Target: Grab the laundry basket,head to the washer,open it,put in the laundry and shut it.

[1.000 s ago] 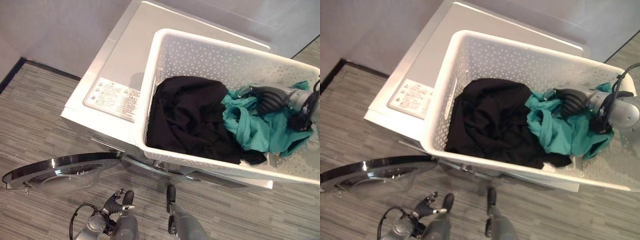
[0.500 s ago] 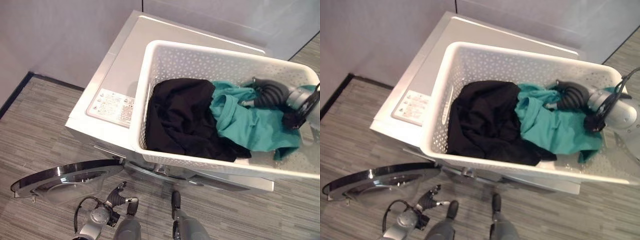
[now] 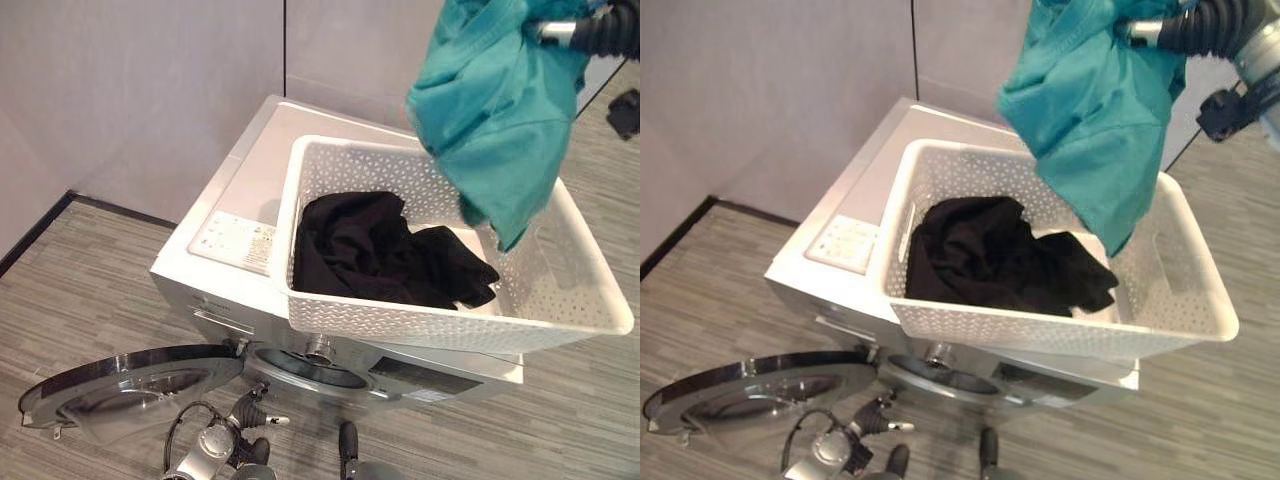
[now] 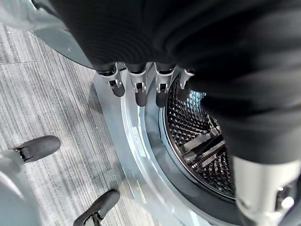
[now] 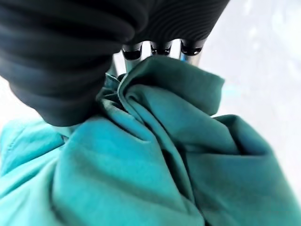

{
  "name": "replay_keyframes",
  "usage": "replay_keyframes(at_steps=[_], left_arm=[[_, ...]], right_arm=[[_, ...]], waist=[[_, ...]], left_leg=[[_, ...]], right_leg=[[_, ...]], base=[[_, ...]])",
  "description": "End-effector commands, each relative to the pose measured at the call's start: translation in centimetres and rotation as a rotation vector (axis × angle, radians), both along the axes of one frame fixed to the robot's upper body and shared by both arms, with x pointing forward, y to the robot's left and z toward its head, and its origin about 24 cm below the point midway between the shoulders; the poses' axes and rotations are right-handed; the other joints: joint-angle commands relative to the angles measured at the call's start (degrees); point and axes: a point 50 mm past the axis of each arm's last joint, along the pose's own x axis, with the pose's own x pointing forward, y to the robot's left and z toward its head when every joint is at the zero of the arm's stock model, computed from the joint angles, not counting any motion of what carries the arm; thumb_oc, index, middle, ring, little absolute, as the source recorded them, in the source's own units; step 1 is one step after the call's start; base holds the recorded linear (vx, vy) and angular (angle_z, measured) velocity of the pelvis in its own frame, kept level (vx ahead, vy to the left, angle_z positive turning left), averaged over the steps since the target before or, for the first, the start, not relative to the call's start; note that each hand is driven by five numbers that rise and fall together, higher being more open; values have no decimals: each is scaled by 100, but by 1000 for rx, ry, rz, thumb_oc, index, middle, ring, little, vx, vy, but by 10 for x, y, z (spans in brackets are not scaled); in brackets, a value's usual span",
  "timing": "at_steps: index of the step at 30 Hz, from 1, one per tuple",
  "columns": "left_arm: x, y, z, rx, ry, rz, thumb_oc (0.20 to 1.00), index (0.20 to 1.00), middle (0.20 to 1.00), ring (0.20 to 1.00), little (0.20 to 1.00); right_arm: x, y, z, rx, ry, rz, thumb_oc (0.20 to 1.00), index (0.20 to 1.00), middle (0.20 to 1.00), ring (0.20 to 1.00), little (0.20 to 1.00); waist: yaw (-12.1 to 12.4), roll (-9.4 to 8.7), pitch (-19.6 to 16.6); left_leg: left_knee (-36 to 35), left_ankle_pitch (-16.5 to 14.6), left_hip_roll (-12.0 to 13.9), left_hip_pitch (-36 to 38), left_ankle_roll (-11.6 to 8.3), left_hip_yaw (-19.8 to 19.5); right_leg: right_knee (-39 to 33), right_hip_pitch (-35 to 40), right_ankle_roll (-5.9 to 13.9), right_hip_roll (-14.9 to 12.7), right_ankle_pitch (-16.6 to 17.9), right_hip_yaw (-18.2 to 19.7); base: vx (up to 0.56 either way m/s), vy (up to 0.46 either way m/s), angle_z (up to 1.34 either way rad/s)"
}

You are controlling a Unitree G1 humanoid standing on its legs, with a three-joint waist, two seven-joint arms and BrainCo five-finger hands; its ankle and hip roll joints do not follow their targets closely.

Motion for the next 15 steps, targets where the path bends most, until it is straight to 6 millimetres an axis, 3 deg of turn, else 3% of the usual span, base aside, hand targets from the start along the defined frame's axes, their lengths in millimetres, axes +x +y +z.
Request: replay_keyframes(at_steps=[1, 5, 12, 15], left_arm=[[0, 9, -1, 57, -11, -54, 1000, 1000, 1000, 1000, 1000], [7, 6, 3, 51, -36, -56, 1000, 1000, 1000, 1000, 1000], [17, -1, 8, 41, -77, -69, 1000, 1000, 1000, 1000, 1000], [22, -7, 9, 40, -84, -88, 1000, 1000, 1000, 1000, 1000]], right_arm=[[-14, -7, 49, 100, -213, -43, 200, 200, 200, 200, 200], [-12, -10, 76, 203, -286, -80, 200, 200, 200, 200, 200], [-10, -7, 93, 270, -334, -99, 200, 200, 200, 200, 200], [-16, -14, 104, 309, -373, -136, 200, 200, 200, 200, 200]], waist=[[146, -190, -315], [136, -163, -387], [94, -152, -436], [25, -168, -495]], left_leg=[[29, -551, -142, 220, 315, -186], [45, -591, -170, 281, 341, -181], [42, -596, -201, 334, 360, -165], [-11, -587, -235, 374, 381, -146]], right_leg=[[371, -279, 274, -406, -277, 166], [389, -246, 278, -405, -281, 204], [404, -210, 291, -425, -275, 207], [404, -204, 325, -451, -247, 227]], base=[[0, 0, 0], [0, 0, 0], [-4, 11, -1], [-18, 44, 1]])
